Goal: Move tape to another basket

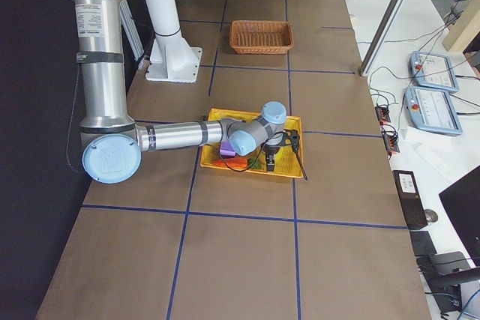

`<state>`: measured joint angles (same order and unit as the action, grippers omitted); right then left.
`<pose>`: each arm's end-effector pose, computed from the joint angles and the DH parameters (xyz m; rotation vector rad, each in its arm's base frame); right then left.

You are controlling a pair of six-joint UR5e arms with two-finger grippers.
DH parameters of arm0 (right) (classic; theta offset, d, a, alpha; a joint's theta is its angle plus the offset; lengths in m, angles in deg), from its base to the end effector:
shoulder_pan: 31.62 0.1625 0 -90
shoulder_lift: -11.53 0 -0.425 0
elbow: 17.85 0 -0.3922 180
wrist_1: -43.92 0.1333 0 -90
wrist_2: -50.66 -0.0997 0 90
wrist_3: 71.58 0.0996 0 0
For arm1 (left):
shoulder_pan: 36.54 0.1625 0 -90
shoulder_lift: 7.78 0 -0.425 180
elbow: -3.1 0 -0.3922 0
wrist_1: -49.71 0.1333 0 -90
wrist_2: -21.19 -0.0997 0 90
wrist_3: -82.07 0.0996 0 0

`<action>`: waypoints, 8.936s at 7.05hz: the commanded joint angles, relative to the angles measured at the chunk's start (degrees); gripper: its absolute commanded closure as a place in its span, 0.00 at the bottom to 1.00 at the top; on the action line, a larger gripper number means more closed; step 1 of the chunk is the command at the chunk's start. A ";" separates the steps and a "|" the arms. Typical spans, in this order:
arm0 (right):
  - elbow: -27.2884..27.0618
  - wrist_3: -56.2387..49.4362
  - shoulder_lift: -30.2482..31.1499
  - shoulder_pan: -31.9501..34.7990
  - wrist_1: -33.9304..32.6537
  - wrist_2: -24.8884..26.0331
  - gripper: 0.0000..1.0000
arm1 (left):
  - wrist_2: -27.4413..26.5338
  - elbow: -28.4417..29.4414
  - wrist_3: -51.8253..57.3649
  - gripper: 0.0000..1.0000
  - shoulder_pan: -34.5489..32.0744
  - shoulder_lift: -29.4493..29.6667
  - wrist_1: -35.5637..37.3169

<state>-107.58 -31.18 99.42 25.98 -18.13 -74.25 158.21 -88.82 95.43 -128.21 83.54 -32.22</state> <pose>-0.2221 -0.4924 0.5960 0.0520 -0.7772 -0.0259 -0.0748 -0.4930 0.6413 0.0285 0.8244 0.1578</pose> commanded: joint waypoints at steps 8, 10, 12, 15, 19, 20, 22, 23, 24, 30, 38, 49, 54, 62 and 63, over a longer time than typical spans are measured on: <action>-9.39 0.03 0.44 5.50 0.00 -1.12 1.00 | 0.00 -1.41 0.00 0.00 0.00 1.14 -0.08; -10.02 8.14 -4.11 5.07 0.09 -2.88 1.00 | 0.00 -5.36 -3.92 0.00 1.22 1.58 -0.25; -13.51 20.69 -8.33 -0.35 0.35 -2.97 1.00 | 0.00 -7.39 -19.24 0.00 8.14 1.50 -11.43; -19.15 42.16 -11.95 -6.17 4.88 -2.35 1.00 | 2.46 -7.40 -58.21 0.00 21.57 1.58 -37.68; -18.37 66.52 -11.78 -18.10 33.33 8.52 1.00 | 1.76 -7.40 -110.88 0.00 34.01 8.00 -70.29; -18.28 71.35 -11.78 -21.88 40.10 12.63 1.00 | 1.76 -7.48 -124.58 0.00 34.19 8.00 -81.88; -18.19 75.17 -11.69 -29.09 52.42 19.60 0.99 | -0.68 -8.01 -140.39 0.00 34.89 8.09 -97.75; -18.19 75.18 -11.95 -32.60 57.25 19.97 0.99 | -3.14 -9.14 -143.75 0.00 37.07 8.09 -101.73; -18.45 75.27 -12.65 -34.46 58.78 19.97 0.98 | -8.82 -12.11 -147.88 0.00 41.27 8.09 -104.81; -18.19 74.91 -15.91 -35.71 57.74 20.06 0.97 | -36.38 -18.12 -153.90 0.00 67.05 14.41 -108.71; -17.76 74.56 -18.37 -43.01 55.90 25.24 0.98 | -37.95 -17.24 -153.72 0.02 68.89 16.61 -108.18; -16.26 74.48 -20.57 -44.24 56.16 27.62 0.01 | -38.14 -17.59 -148.18 1.00 70.49 15.82 -108.89; -16.96 70.37 -19.78 -36.98 46.29 23.60 0.00 | -21.73 -17.70 -148.18 1.00 57.76 10.11 -106.53; -16.97 21.02 -16.35 -16.49 -6.09 19.45 0.00 | -11.86 -16.01 -108.17 1.00 52.30 15.64 -51.38; -16.88 14.60 -16.61 -14.38 -11.98 19.44 0.00 | -13.17 -15.57 -103.23 1.00 52.30 15.65 -47.84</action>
<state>-124.58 -8.41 83.01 9.05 -22.82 -54.75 146.19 -104.72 -14.24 -75.91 99.04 -85.51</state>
